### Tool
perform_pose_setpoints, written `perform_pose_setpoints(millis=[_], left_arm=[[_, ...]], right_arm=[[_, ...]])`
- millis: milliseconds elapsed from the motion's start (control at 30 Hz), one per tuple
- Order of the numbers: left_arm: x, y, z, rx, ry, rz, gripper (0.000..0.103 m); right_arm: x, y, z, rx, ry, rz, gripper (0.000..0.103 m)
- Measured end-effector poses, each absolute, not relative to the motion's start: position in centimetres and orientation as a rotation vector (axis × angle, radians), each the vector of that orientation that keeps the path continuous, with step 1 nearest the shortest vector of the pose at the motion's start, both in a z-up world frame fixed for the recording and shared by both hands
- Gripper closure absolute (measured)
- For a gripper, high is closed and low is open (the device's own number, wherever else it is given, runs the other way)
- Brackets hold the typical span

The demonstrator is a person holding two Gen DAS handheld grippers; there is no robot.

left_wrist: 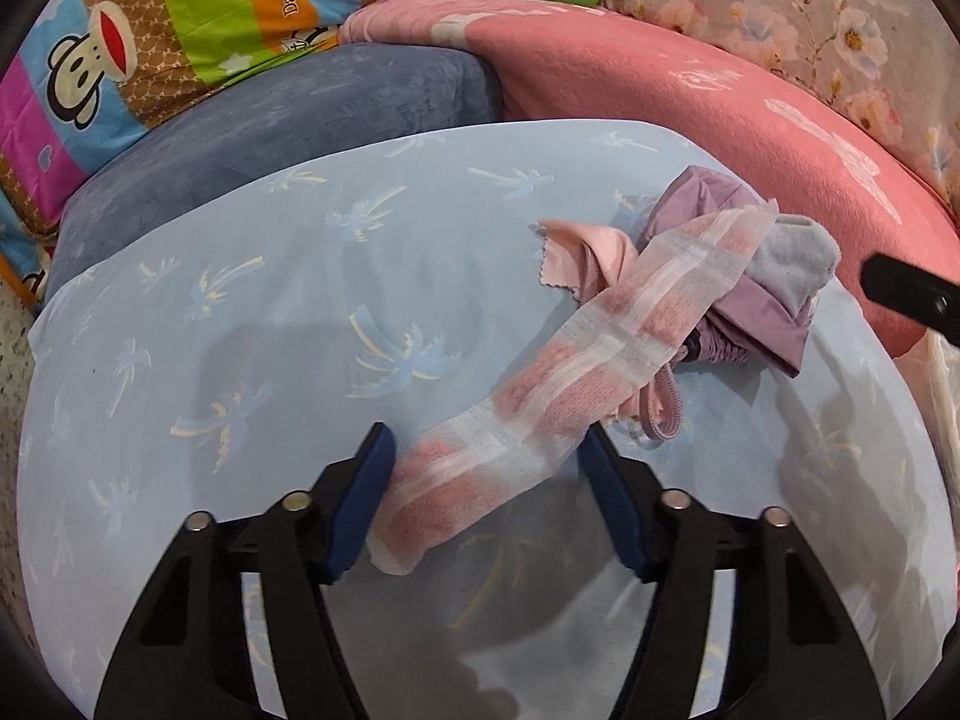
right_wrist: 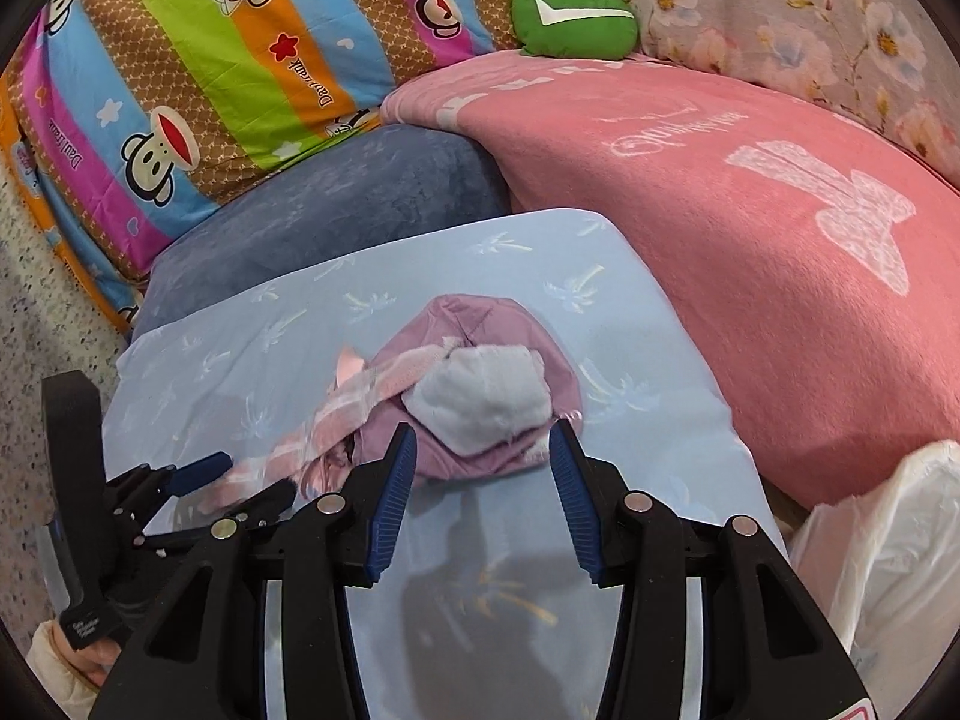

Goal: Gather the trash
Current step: 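Grasp the pink striped strip with the left gripper while the right grasps the white sock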

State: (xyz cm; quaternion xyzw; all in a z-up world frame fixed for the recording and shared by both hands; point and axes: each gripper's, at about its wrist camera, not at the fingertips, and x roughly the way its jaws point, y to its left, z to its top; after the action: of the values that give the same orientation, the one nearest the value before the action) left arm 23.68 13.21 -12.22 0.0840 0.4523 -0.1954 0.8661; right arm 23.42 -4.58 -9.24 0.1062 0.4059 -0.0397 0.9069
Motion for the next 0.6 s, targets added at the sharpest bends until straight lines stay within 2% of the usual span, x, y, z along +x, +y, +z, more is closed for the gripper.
perform_pose_setpoints(millis=[67,233,300,333,367,433,600], left_arm=[[23.5,13.3,-12.2,0.183,0.943,-0.421,0.054],[23.5,14.2,-12.0,0.161,0.955,-0.440,0.088],[23.4,14.4,-11.8,0.141,0.962,-0.440,0.090],[23.3,14.5,-11.8,0.134,0.962,-0.442,0.091],[23.0,14.6,-11.6,0.127,0.958,-0.440,0.091],[22.8,14.6,-11.2,0.121,0.946,-0.434,0.091],[22.0,14.5,-9.3,0.091,0.910,-0.426,0.092]], right_arm=[[24.3,-4.4,-9.4,0.212,0.839,-0.083,0.053],[26.0,-4.3,-10.9,0.214,0.872,-0.089,0.053],[26.3,-4.1,-11.6,0.211,0.895,-0.083,0.062],[26.3,-4.0,-11.8,0.209,0.900,-0.082,0.081],[26.2,-3.7,-12.1,0.210,0.912,-0.072,0.095],[25.8,-3.6,-12.2,0.224,0.912,-0.067,0.100],[24.3,-3.1,-10.9,0.212,0.882,-0.059,0.101]])
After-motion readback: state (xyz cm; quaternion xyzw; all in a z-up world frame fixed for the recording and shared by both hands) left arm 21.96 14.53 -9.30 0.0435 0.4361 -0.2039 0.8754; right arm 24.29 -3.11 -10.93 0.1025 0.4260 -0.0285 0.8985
